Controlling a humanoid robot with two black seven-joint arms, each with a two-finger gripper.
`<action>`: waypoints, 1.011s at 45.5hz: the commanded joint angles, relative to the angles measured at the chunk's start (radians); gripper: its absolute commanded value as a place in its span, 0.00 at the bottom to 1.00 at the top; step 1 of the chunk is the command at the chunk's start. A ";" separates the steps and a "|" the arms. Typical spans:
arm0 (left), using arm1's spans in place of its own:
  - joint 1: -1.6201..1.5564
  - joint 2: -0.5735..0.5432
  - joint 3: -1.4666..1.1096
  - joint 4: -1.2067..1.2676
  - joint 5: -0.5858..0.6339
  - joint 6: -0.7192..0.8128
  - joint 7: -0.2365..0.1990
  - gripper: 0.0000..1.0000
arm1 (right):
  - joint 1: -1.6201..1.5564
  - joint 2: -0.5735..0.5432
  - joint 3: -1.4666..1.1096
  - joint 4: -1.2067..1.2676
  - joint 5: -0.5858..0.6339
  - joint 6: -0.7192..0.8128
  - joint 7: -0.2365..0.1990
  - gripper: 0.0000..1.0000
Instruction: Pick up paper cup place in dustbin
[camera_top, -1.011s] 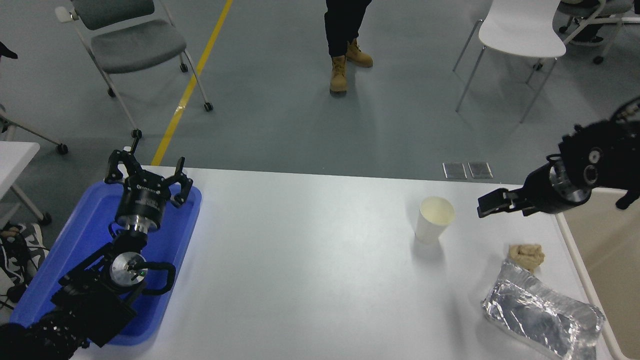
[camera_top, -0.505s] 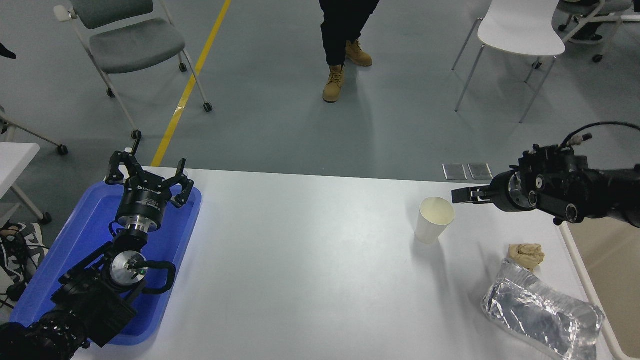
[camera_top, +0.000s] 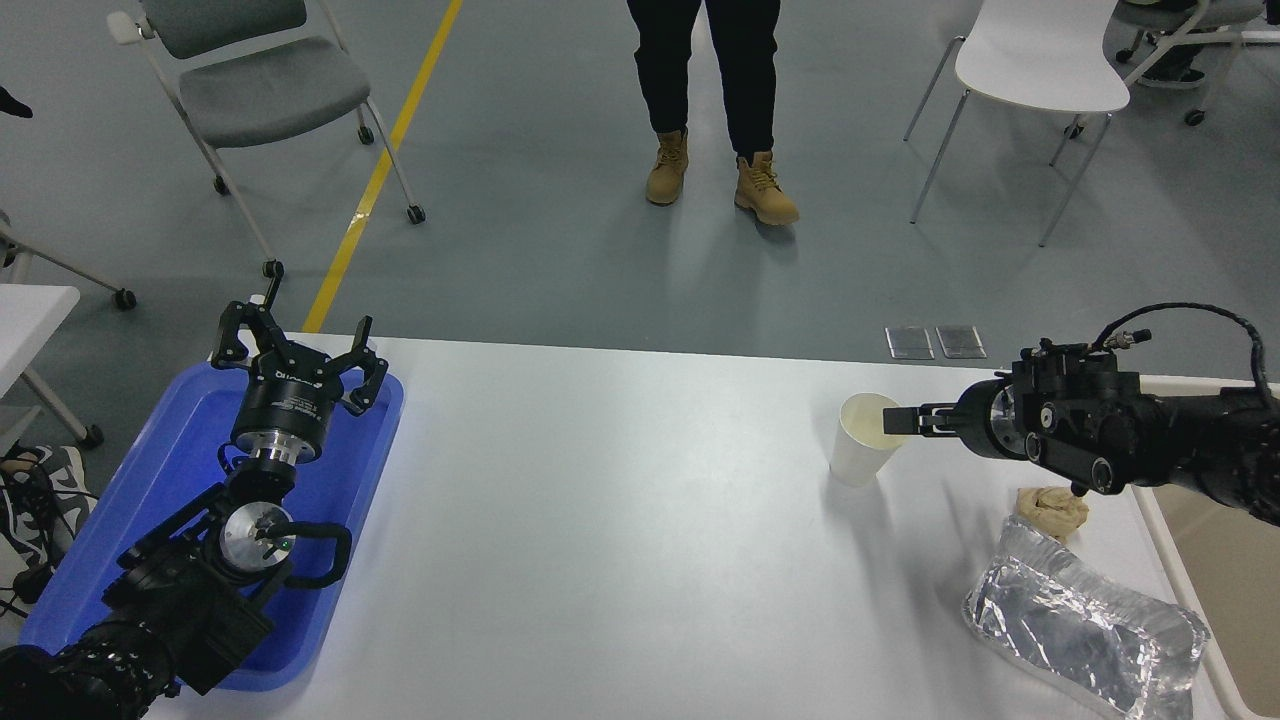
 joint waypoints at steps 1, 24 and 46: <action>-0.001 0.000 0.000 0.000 0.000 0.000 0.001 1.00 | -0.018 0.007 0.022 -0.003 0.000 -0.007 -0.002 0.74; 0.000 0.000 0.000 0.000 0.000 0.000 0.001 1.00 | -0.020 0.005 0.054 0.029 0.000 -0.006 0.002 0.00; 0.000 0.000 0.000 0.000 0.000 0.000 0.001 1.00 | 0.184 -0.113 0.043 0.251 -0.021 0.063 0.003 0.00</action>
